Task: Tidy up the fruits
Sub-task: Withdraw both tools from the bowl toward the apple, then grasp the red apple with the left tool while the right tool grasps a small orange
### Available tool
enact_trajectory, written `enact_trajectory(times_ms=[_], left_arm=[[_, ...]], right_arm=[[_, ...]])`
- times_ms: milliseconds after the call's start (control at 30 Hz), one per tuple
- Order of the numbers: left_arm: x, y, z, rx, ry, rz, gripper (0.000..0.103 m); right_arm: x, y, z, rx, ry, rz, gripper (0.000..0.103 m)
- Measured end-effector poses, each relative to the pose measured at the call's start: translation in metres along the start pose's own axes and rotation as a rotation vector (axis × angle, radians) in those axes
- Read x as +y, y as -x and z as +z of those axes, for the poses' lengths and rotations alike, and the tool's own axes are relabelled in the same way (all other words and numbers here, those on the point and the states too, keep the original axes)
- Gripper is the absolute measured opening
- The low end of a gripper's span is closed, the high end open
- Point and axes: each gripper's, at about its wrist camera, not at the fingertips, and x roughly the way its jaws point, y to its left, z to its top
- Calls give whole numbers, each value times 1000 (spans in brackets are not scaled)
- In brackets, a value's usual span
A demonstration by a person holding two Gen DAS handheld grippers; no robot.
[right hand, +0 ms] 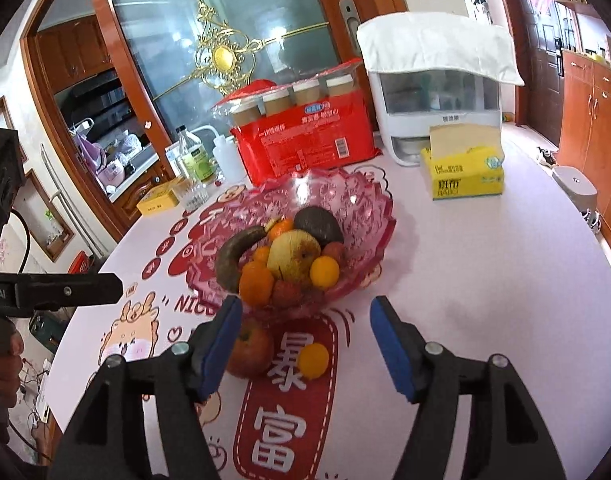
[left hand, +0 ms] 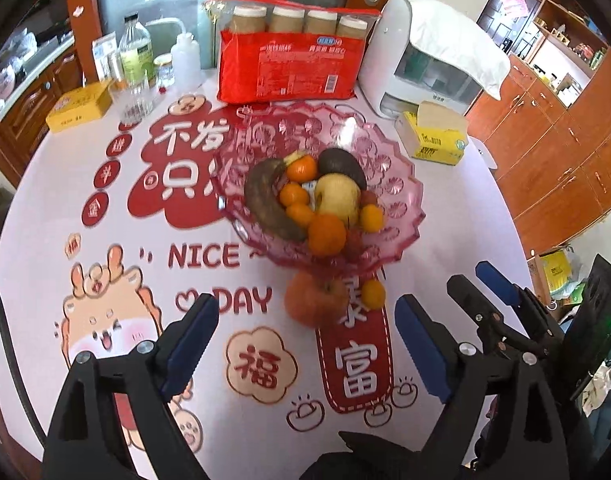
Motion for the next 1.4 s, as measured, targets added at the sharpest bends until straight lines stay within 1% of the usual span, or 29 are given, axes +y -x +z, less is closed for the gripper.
enact_trajectory(times_ms=[67, 200, 300, 533, 633, 700, 800, 933, 1033, 1133, 1200, 1233, 1333, 1400], left_arm=[[1, -3, -6, 14, 9, -9, 90], [1, -12, -13, 20, 17, 1, 90], [4, -25, -14, 50, 23, 2, 90], [4, -66, -13, 134, 21, 0, 90], [4, -87, -13, 178, 15, 14, 90], [3, -103, -13, 215, 6, 29, 90], [0, -121, -13, 243, -5, 30, 90], [-4, -139, -11, 260, -25, 31, 90], [-5, -150, -10, 268, -21, 28, 90], [-3, -158, -8, 269, -11, 29, 90], [-1, -162, -7, 271, -4, 21, 90], [-1, -163, -6, 272, -3, 20, 90], [-1, -167, -3, 266, -5, 16, 89], [-1, -169, -2, 259, -6, 16, 89]], right_arm=[[0, -1, -6, 18, 0, 0, 67], [-2, -9, -15, 58, -1, 0, 67], [-4, -17, -21, 90, -6, -1, 67], [-9, -43, -33, 177, -30, -12, 67], [-9, -56, -37, 211, -32, -14, 67], [-9, -66, -42, 238, -25, -11, 67], [-8, -80, -47, 268, 0, -14, 67], [-7, -92, -51, 273, 34, -12, 66], [-4, -98, -53, 253, 77, -12, 65], [-2, -104, -54, 246, 109, -2, 63], [-2, -109, -55, 255, 122, -7, 57], [-2, -111, -55, 257, 124, -6, 56], [0, -112, -55, 247, 142, 0, 48], [2, -113, -54, 250, 161, -2, 41]])
